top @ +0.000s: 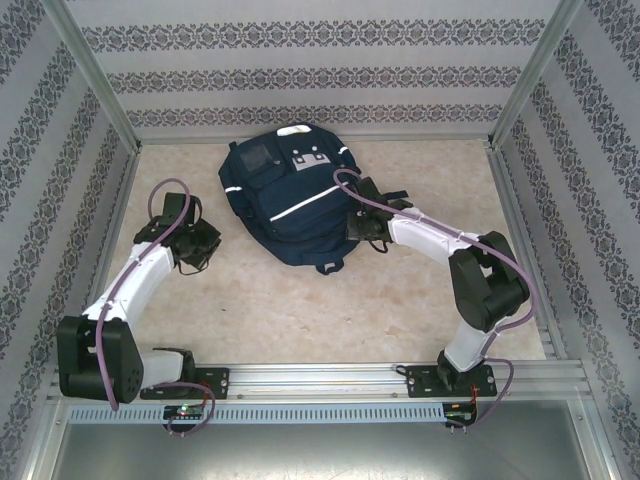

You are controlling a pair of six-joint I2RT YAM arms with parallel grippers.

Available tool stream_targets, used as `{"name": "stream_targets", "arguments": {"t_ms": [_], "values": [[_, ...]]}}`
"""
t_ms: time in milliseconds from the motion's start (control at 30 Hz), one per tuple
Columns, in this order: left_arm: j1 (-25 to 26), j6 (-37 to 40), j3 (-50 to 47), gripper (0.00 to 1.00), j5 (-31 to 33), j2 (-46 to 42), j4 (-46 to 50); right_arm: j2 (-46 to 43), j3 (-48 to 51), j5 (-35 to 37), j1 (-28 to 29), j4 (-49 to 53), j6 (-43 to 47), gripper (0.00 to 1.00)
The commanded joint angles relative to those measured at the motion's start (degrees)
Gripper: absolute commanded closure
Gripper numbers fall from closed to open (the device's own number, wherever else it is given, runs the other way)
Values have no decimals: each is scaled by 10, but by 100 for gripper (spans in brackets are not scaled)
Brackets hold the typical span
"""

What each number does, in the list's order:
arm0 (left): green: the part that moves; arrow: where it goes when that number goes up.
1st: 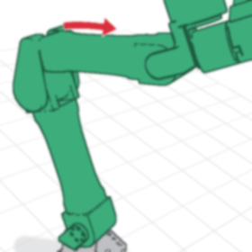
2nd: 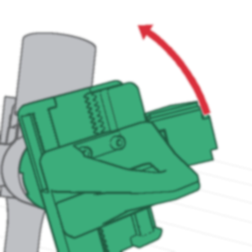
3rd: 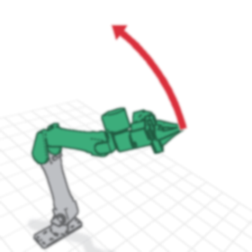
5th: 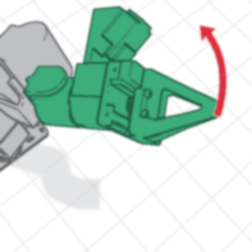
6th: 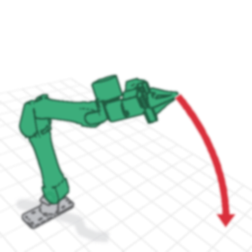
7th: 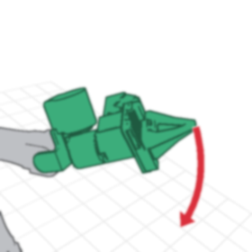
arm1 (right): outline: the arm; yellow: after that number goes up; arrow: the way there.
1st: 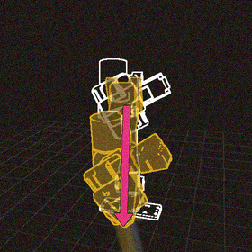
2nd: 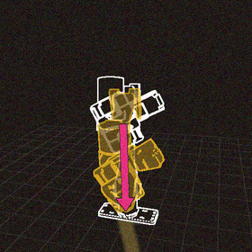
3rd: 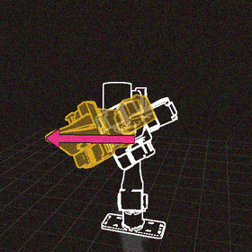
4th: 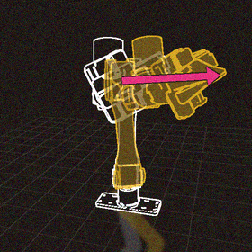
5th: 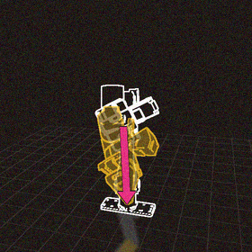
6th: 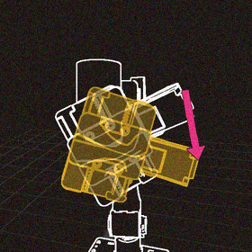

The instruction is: Pack the student bag

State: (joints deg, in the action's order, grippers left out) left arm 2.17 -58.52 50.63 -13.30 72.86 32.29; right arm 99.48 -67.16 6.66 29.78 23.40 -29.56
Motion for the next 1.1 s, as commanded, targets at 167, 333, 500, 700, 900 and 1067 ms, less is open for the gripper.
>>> {"name": "stream_targets", "arguments": {"t_ms": [167, 333, 500, 700, 900, 1067], "values": [[92, -69, 36, 57, -74, 17, -27, -7, -11, -45, 61, -41, -38, 100], [149, -103, 62, 49, -53, 28, -5, 25, -29, -80, 121, -61, -64, 100], [170, -152, 42, 47, -54, 20, -1, 69, -81, -111, 169, -76, -76, 100], [177, -214, -4, 44, -65, 31, -67, 92, -112, -106, 199, -79, -66, 100], [182, -221, 5, 39, -54, 80, -90, 89, -106, -103, 200, -83, -59, 100], [185, -204, 41, 41, -43, 126, -97, 85, -101, -99, 203, -83, -57, 100]]}}
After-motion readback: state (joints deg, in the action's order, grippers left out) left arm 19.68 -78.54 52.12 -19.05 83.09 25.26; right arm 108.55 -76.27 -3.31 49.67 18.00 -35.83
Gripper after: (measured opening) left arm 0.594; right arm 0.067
